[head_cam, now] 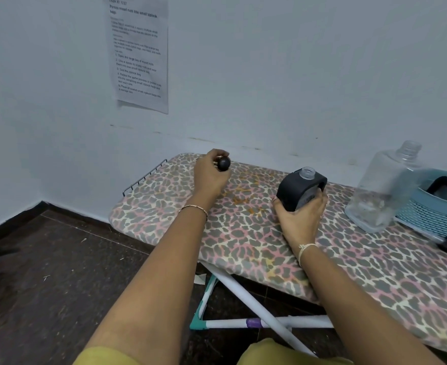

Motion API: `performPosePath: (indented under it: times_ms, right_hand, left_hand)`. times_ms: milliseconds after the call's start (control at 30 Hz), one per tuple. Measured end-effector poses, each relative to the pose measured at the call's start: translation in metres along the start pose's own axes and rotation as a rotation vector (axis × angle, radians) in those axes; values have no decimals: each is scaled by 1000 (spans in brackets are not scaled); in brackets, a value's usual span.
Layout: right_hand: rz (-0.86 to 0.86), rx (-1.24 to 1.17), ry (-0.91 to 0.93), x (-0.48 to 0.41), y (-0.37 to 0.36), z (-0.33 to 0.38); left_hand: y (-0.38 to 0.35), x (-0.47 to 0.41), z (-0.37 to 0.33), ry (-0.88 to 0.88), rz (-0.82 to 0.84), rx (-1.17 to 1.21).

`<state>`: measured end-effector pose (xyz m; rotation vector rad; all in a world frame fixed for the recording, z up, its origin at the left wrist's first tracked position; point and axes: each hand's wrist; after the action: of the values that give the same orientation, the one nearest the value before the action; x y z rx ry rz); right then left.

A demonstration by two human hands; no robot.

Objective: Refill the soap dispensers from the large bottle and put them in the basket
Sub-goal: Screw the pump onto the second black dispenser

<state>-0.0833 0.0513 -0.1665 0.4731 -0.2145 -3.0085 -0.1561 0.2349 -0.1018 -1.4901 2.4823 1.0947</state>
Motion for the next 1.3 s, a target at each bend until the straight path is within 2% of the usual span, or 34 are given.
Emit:
performPosePath:
  times_ms: [167,333,567,800,1100,1300]
  right_hand:
    - [26,-62,-60,-2,5,2]
    - [80,-76,-130,-3,17,4]
    - [123,31,7,-16,40,4]
    - [213,100,112,-23,52,-5]
    - [263,64,100,-22,54,-18]
    - [266,43,74,-23,53,-22]
  left_hand:
    - [4,8,-47,-88,51,150]
    - [3,13,-86,-75,44,300]
    - [3,15,-123,37,121,527]
    - [-15,16,-130,36,155,481]
    - [-36,11,-141,22,130,537]
    - [-52,8,-141,-9,118,493]
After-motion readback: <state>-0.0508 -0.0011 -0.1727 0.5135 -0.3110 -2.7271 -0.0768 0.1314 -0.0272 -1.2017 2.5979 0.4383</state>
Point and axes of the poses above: each hand's wrist, its own x-axis away from the middle knuckle, its own y-axis out of the back of the hand, z = x × y, and after that the axes turned 14 degrees about -x, right-handed
